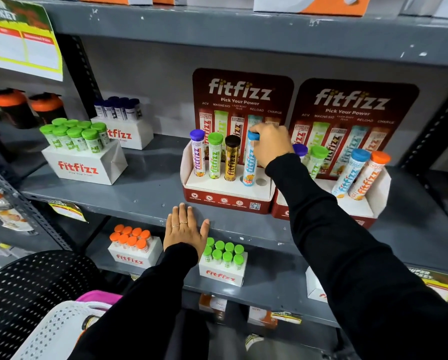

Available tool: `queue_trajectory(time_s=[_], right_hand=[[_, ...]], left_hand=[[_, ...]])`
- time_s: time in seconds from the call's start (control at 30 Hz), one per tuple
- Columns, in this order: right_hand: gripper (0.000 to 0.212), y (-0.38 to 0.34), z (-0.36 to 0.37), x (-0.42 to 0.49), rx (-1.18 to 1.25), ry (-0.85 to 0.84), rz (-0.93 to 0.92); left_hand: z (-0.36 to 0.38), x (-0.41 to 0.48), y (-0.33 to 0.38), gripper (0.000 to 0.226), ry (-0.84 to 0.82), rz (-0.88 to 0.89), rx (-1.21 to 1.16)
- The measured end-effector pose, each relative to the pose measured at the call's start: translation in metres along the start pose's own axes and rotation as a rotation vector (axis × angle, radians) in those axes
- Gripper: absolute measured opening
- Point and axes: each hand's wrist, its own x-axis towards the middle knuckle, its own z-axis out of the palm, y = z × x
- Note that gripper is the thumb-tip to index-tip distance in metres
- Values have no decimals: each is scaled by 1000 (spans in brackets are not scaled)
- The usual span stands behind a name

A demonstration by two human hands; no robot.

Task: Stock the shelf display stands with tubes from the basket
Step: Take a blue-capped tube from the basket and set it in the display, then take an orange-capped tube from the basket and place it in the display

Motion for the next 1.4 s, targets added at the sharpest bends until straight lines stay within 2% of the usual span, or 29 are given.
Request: queue_trajectory(time_s=[0.33, 0.6, 0.67, 0.77, 0.9, 1.03, 1.13, 1.23, 1.3, 1.4], right_hand=[[36, 6, 14, 6, 106, 118, 3], [31, 9, 18, 6, 162, 122, -14], [33, 9, 17, 4, 166, 108, -25], [34, 7, 18, 4, 188, 100, -18], [35, 10, 27, 1, 160, 41, 16], [32, 13, 26, 0, 215, 57, 85], [29, 11, 22, 2, 226, 26, 101], [33, 0, 29, -4, 182, 60, 38], [31, -22, 42, -16, 131, 134, -79], [17, -62, 80, -40, 196, 308, -376]], left_hand=[[-1, 0, 2, 66, 2, -9, -1], [3, 2, 1, 67, 8, -12, 4], [3, 1, 1, 72, 18, -15, 6], [4, 1, 1, 92, 37, -13, -3], [4, 2, 2, 84, 23, -17, -6], [3, 0, 2, 70, 9, -22, 10], [4, 0, 0, 69, 25, -15, 21], [6, 0, -2, 86, 37, 4, -12], [9, 0, -10, 93, 60, 47, -84], [15, -10, -39, 73, 187, 61, -155]])
